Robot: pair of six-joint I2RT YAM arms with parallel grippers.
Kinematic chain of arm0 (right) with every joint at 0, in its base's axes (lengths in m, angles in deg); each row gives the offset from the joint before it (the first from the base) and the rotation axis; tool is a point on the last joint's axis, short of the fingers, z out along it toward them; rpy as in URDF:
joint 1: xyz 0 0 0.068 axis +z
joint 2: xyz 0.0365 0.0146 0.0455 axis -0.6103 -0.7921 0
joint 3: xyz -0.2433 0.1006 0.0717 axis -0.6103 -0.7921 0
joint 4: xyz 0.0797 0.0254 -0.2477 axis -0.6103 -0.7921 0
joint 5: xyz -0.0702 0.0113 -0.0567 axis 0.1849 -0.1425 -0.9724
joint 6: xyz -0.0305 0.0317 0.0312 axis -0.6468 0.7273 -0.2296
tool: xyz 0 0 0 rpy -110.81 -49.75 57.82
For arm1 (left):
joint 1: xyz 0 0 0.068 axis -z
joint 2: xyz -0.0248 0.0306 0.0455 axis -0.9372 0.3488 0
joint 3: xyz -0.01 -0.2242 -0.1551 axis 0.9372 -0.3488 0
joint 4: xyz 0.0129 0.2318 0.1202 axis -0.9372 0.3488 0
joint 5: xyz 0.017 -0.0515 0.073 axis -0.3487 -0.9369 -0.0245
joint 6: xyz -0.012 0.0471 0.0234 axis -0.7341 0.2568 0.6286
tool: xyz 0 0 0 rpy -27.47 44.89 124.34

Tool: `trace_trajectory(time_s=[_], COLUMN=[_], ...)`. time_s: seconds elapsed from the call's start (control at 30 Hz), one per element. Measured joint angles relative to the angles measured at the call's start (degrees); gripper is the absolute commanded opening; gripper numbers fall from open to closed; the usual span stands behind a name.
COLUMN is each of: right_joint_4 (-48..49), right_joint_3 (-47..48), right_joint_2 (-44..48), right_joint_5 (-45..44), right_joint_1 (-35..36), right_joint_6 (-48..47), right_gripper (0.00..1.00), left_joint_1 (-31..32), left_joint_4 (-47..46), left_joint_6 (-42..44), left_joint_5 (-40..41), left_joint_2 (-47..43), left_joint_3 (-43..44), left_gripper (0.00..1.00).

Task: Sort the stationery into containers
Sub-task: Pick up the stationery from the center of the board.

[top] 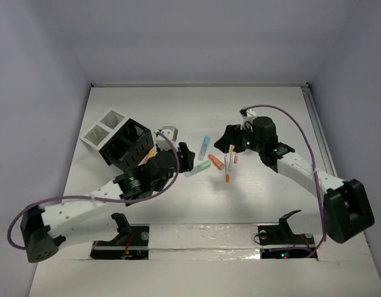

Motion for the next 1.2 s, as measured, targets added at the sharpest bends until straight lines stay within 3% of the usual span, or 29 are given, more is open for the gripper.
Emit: trace_trajectory(time_s=[0.23,0.37,1.0,1.2], right_joint_4=[-8.7,-13.6,-27.1,-29.5], right_joint_3=[1.3,3.4,21.5,23.5], right_joint_2=[-7.6,-11.4,-28.1,-31.2], right_joint_5=[-3.6,-5.8,-12.3,-12.9], right_joint_1=[3.1,4.7,7.9,8.3], right_joint_6=[-3.6,-5.4,-13.7,-14.8], right_gripper=[0.86,0.85,0.69,0.68], left_joint_1=[-1.4,-1.7,-2.1,-2.9], left_joint_4=[7.2,9.4,16.5,16.5], left_joint_6=[5.0,7.7,16.2,17.3], left_joint_5=[3.1,4.8,16.0,17.4], left_joint_2=[-14.8,-19.4,-36.2,-36.5], left_joint_3=[3.4,5.7,7.4,5.1], left_gripper=[0.56,0.67,0.94,0.95])
